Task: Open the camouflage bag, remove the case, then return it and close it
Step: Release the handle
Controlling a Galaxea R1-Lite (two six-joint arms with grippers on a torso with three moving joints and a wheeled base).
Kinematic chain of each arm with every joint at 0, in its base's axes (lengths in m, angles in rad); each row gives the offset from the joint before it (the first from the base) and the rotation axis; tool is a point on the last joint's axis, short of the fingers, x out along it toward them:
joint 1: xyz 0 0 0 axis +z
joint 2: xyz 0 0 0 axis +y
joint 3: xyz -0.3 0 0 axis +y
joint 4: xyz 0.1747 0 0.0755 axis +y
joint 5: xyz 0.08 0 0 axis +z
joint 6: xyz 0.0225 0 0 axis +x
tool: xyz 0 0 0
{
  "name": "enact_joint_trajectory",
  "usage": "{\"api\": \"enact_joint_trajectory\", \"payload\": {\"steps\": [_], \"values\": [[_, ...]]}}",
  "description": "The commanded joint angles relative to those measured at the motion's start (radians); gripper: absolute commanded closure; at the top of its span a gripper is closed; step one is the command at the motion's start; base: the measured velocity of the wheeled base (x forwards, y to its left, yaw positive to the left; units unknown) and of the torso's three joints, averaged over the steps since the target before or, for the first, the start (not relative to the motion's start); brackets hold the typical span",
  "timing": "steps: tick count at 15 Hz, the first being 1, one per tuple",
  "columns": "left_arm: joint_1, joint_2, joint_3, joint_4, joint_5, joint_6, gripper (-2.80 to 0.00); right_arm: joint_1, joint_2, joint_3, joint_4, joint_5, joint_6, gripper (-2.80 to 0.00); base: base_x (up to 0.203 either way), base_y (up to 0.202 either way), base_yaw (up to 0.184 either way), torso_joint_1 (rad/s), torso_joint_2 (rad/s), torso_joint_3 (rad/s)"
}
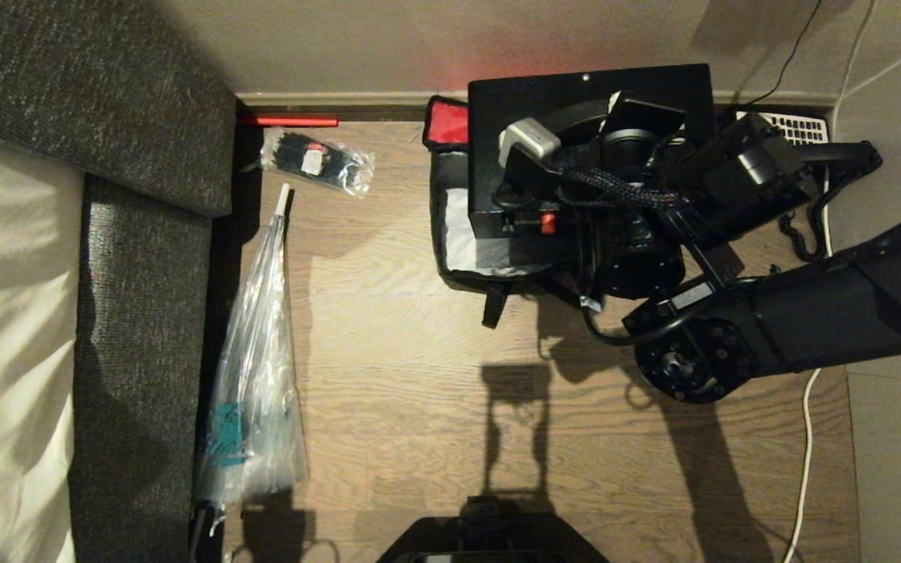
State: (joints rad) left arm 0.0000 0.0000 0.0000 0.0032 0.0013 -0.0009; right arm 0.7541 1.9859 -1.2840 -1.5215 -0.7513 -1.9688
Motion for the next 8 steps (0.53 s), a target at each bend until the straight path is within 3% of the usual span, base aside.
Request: {"api": "enact_joint_trajectory", "payload": {"steps": [1,8], "values": [[0.0,-0.001,0.001,0.0,0.0,-0.001,0.0,-0.01,-0.021,0.015,-0.009,-0.002,-0.01,0.0,0.0,0.0,0.0,0.0,0.0,0.0],[0.0,0.0,0.001,0.0,0.0,-0.001,0.0,-0.046,-0.068,0.063,-0.009,-0.022,-0.013,0.0,0.0,0.0,0.0,0.0,0.0,0.0]]}}
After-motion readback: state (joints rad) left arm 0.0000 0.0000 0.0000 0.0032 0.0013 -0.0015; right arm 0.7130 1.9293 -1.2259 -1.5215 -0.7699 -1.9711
